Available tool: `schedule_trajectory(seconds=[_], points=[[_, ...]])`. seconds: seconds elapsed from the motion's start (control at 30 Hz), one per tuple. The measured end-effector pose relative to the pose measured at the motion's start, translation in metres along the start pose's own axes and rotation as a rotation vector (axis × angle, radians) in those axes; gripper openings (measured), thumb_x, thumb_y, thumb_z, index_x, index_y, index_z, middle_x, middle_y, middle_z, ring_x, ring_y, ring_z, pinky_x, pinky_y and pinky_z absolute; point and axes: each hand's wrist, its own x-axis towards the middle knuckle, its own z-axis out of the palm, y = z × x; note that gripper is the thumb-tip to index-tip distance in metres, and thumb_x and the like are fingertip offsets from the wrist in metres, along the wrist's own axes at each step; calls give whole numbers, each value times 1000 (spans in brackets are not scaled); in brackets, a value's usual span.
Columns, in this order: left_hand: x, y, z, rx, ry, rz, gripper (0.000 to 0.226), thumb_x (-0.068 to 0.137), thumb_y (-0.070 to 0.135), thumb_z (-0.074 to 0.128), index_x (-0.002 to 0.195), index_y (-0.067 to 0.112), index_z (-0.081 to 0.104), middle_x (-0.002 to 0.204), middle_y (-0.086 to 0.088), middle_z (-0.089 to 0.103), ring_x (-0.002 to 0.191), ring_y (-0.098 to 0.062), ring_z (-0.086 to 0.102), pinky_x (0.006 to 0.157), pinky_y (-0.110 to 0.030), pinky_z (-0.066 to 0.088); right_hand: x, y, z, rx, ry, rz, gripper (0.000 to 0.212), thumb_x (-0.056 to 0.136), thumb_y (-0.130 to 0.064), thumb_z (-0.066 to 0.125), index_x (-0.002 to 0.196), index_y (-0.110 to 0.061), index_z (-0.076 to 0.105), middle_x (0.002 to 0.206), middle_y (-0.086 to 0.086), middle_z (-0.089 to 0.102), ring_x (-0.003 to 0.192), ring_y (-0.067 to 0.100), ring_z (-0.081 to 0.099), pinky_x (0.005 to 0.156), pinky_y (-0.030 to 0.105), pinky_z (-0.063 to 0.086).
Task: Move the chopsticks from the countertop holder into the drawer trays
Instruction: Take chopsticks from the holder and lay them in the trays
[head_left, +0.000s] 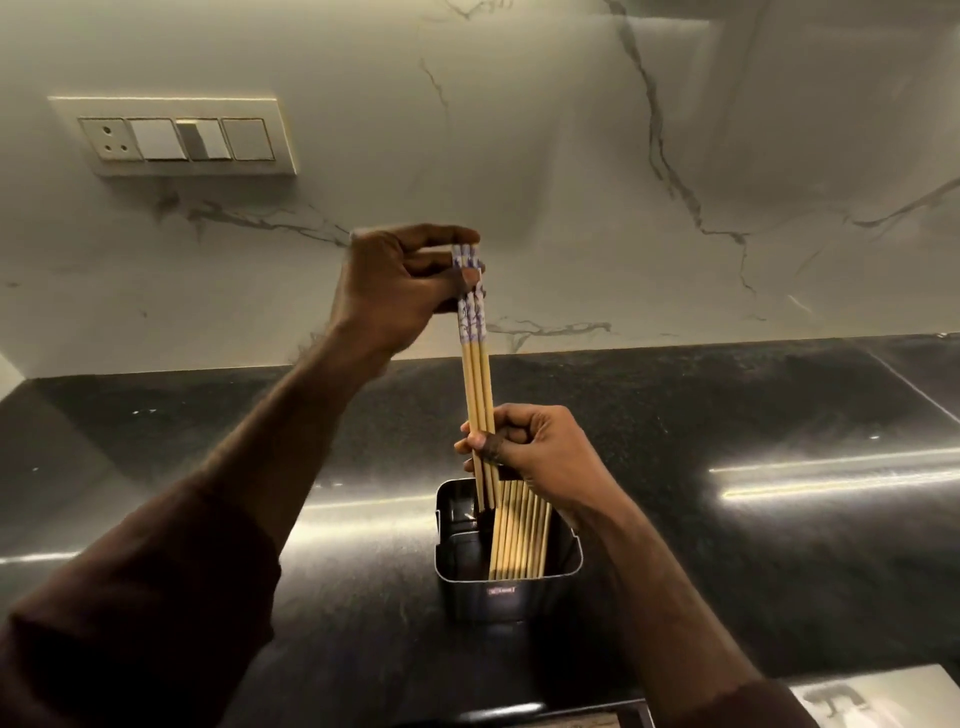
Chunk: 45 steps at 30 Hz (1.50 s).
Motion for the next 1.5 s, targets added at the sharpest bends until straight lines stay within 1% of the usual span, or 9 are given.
schedule_trajectory(seconds=[0.23,0.47,0.53,0.6,0.77,0.87,1.0,1.2,1.5], points=[[-15,45,-13,-51,10,48,32,82,-5,69,109,13,67,94,-9,73,82,-23,74,72,-36,61,-41,-36,11,-4,37,-81,16,88,-9,66,104,-8,70,91,8,76,84,19,75,76,28,59],[-69,82,-10,-163,-76,50,39,80,-3,72,116,11,65,94,-10,74,84,-24,74,70,-36,61,-115,-50,32,-12,157,-64,19,88,-8,68,106,-3,70,92,14,76,88,28,74,84,44,60],[-92,85,-8,-187,-92,55,43,78,-5,73,115,15,65,89,-5,75,83,-23,74,68,-35,61,-138,-48,40,4,165,-41,20,88,-6,67,107,-1,69,94,15,75,88,27,74,81,41,60],[-113,87,-3,-200,-111,49,45,77,-7,73,115,17,64,87,-2,76,83,-22,74,67,-33,61,-163,-45,46,1,178,-33,21,88,-5,66,109,-2,69,97,15,75,88,23,74,77,33,60],[-158,90,26,-219,-196,-33,47,76,-6,75,116,16,66,83,-3,77,81,-23,75,69,-37,61,-230,-29,49,-12,247,34,19,89,-6,65,107,-7,70,92,9,77,85,19,75,73,27,59],[-183,103,57,-239,-236,-42,47,77,-6,74,118,14,64,85,-2,76,82,-18,75,66,-30,60,-272,-25,31,-59,322,71,15,89,-9,67,103,-7,71,89,10,77,82,21,75,71,27,60],[-211,120,112,-265,-292,-50,48,77,-4,75,119,14,64,91,-10,75,85,-21,74,73,-40,61,-327,-20,-3,-88,410,117,15,89,-9,66,103,-4,71,89,12,76,78,18,75,65,22,58],[-249,134,220,-283,-350,-81,46,77,-2,74,119,14,64,95,-12,75,86,-22,74,75,-45,61,-408,3,-75,-92,505,193,17,88,-10,68,102,-2,72,90,15,76,79,26,74,71,33,62],[-301,124,373,-254,-267,-202,44,80,-1,72,120,14,64,95,-6,74,83,-13,74,70,-26,60,-485,60,-201,-116,475,351,17,88,-13,70,99,-2,73,90,13,77,82,26,74,75,35,61]])
